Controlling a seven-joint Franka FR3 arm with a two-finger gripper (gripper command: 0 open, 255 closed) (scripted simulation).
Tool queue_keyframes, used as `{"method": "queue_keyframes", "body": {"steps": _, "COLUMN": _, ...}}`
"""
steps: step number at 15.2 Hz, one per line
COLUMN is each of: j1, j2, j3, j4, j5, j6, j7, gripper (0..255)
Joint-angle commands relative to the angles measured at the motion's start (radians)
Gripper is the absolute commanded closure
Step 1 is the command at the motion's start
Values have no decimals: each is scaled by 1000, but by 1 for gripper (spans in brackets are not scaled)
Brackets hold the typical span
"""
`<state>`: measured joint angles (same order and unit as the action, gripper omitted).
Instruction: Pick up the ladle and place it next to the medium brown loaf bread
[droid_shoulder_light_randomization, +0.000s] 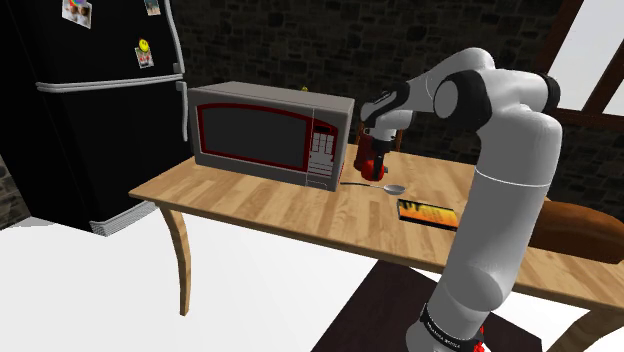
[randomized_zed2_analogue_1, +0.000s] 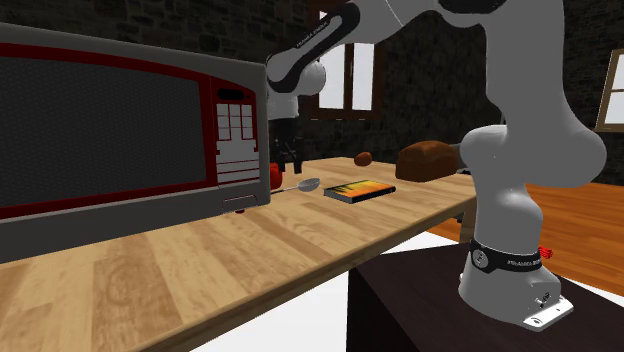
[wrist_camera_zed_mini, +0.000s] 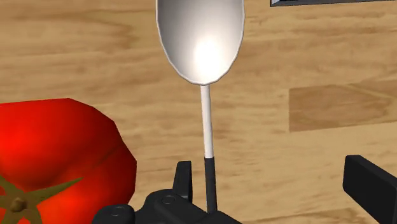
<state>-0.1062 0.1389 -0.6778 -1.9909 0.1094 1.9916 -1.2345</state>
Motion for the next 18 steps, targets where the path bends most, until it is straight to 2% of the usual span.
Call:
{"method": "queue_keyframes", "body": {"steps": 1, "j1": -35, "j2": 97, "j3": 1, "j4": 61, "j5": 64, "j6": 4, "j7": -83, "gripper": 0}}
{"method": "queue_keyframes", "body": {"steps": 2, "j1": -52, "j2": 133, "j3": 6, "j4": 90, "j5": 87, "j6": 0, "j7": -110, "gripper": 0}}
{"method": "queue_keyframes", "body": {"steps": 10, "j1": -62, "j2": 171, "j3": 23, "j4": 29, "j5": 119, "j6": 90, "j7": -132, "gripper": 0}}
{"method": "queue_keyframes", "body": {"steps": 17, "j1": -68, "j2": 170, "j3": 30, "j4": 29, "j5": 116, "j6": 91, "j7": -130, "gripper": 0}}
{"method": "queue_keyframes", "body": {"steps": 18, "j1": -60, "j2": 157, "j3": 29, "j4": 15, "j5": 108, "j6": 95, "j7": -120, "gripper": 255}}
